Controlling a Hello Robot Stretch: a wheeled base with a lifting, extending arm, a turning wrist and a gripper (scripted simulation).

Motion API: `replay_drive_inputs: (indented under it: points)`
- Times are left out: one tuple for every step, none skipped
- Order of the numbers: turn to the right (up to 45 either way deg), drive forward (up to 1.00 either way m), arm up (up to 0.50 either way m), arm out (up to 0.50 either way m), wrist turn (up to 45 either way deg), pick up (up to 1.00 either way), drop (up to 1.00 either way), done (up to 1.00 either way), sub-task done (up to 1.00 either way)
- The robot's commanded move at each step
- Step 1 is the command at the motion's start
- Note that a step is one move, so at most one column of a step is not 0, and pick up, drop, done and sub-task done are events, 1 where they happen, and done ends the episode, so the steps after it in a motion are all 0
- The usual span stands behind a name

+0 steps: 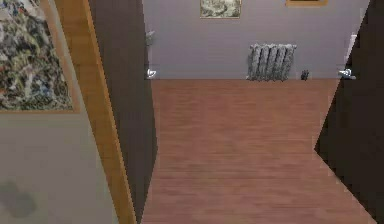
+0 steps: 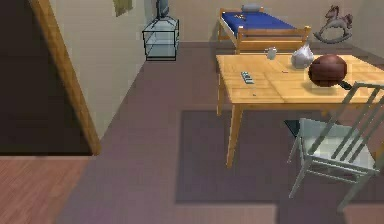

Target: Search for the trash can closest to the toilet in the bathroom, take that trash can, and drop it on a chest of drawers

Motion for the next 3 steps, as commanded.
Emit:
replay_drive_inputs:
  points:
    - [12.0,0.00,0.00,0.00,0.0,0.00,0.00,0.00,0.00]
    - [0.0,1.00,0.00,0.00,0.0,0.00,0.00,0.00,0.00]
    - [6.0,0.00,0.00,0.00,0.0,0.00,0.00,0.00,0.00]
